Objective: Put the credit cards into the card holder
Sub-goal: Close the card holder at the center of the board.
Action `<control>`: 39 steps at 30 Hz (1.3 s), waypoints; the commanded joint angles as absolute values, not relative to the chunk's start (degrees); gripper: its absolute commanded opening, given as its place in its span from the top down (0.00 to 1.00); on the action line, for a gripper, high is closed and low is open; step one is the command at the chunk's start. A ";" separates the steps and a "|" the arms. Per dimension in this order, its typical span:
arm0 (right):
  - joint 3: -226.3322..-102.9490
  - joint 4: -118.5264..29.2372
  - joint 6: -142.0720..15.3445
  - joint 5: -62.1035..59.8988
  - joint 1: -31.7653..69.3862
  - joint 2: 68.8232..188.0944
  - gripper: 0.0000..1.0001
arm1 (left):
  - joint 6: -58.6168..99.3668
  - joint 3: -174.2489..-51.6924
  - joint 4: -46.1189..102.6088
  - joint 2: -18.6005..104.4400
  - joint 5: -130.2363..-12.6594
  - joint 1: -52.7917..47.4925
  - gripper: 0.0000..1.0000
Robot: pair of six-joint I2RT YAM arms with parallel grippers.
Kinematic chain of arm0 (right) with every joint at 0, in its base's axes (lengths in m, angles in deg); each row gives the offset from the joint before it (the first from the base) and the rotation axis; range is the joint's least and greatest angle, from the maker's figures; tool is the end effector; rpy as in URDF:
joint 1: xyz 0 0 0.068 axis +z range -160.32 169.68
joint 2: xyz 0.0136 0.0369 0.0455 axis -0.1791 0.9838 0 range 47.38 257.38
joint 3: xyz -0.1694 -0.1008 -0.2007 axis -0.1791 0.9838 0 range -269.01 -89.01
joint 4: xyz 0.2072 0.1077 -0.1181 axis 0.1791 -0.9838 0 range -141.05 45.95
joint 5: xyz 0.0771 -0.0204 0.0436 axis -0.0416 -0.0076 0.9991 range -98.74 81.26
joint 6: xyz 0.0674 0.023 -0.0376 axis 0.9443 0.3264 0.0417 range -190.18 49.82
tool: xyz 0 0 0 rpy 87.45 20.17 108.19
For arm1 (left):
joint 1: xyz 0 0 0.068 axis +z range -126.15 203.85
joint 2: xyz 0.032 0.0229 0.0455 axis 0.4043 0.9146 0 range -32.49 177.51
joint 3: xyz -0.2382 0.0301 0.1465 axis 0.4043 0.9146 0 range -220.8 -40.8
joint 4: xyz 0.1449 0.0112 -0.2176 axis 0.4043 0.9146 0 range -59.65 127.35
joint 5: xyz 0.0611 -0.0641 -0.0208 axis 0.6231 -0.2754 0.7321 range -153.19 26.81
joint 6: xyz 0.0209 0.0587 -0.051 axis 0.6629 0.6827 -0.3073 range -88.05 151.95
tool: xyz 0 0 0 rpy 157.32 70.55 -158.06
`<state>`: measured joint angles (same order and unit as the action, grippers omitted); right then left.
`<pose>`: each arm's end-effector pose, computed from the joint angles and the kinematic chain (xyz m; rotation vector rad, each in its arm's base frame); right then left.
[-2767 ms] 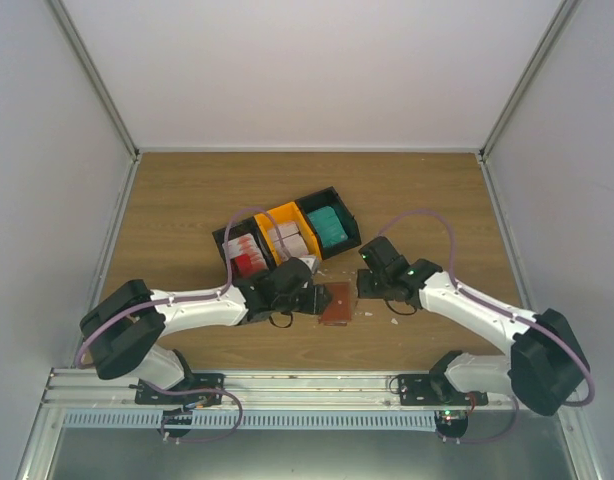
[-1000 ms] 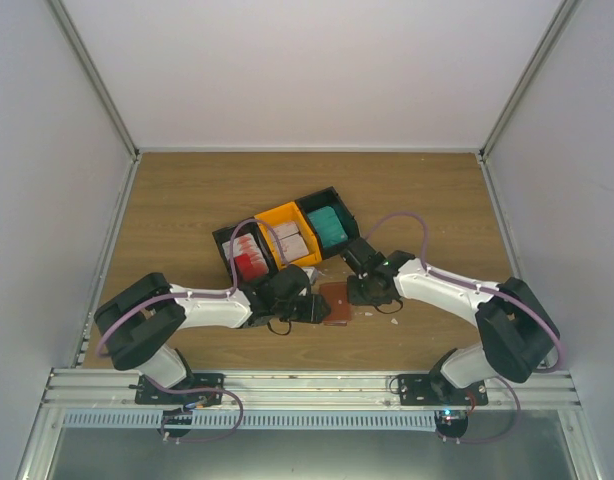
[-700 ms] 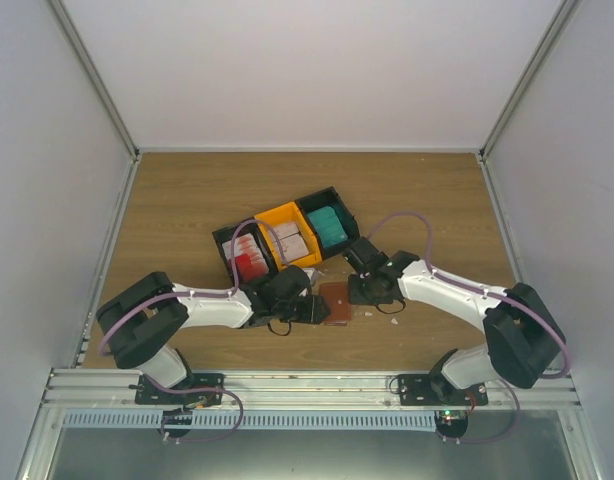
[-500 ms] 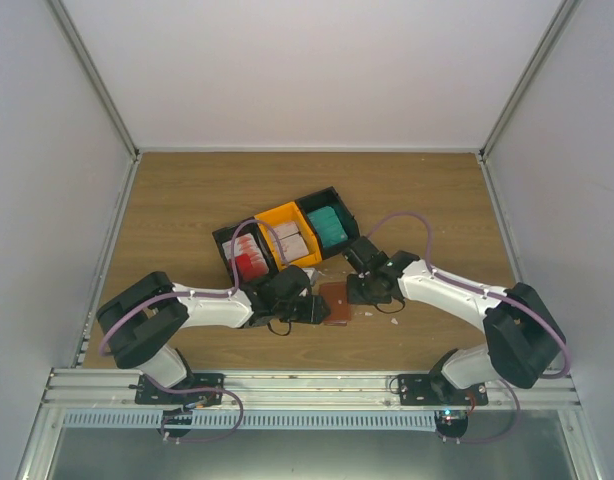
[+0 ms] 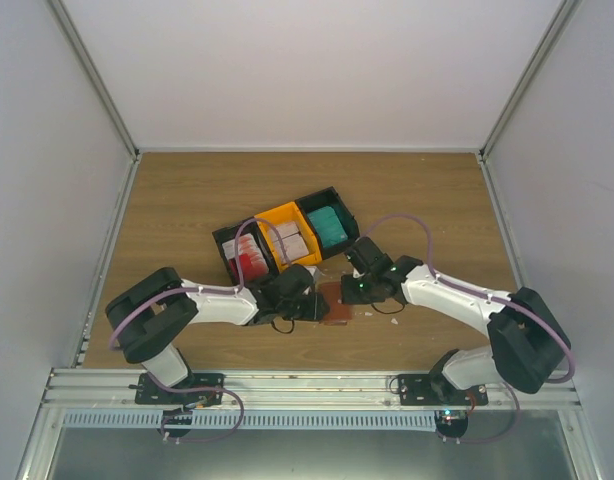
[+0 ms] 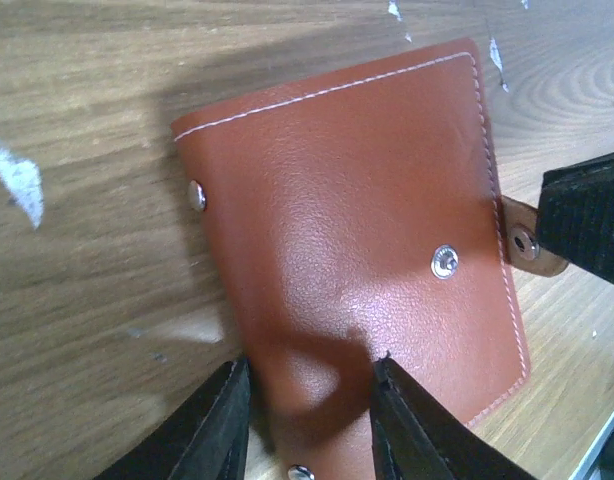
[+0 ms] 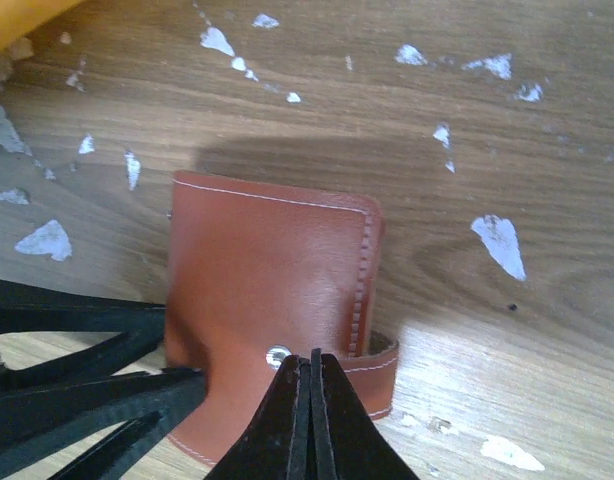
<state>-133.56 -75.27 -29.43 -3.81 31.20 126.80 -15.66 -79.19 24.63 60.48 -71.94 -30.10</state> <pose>0.1933 0.1791 0.1596 -0.0450 2.8426 0.4882 0.1793 -0.2643 0.1132 0.2230 2.6496 -0.9015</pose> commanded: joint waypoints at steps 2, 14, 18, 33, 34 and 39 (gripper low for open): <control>-132.90 -71.71 -31.22 -1.60 31.59 126.16 1.00 | -15.32 -80.09 25.12 63.51 -71.34 -29.85 0.68; -132.75 -70.52 -31.67 -2.15 31.60 129.70 0.99 | -14.98 -80.63 26.19 64.01 -70.77 -29.85 0.72; -134.06 -74.44 -29.81 -8.08 31.99 128.12 0.98 | -14.94 -80.69 26.34 64.02 -70.75 -29.85 0.72; -139.52 -87.29 -25.21 -20.14 36.37 130.36 0.62 | -15.29 -80.36 26.15 63.74 -70.91 -29.85 0.71; -139.68 -87.75 -24.82 -20.90 36.62 130.64 0.63 | -15.27 -80.38 26.13 63.72 -70.91 -29.85 0.71; -139.79 -86.85 -25.10 -20.18 36.82 131.35 0.73 | -15.22 -80.30 25.99 63.73 -71.01 -29.85 0.71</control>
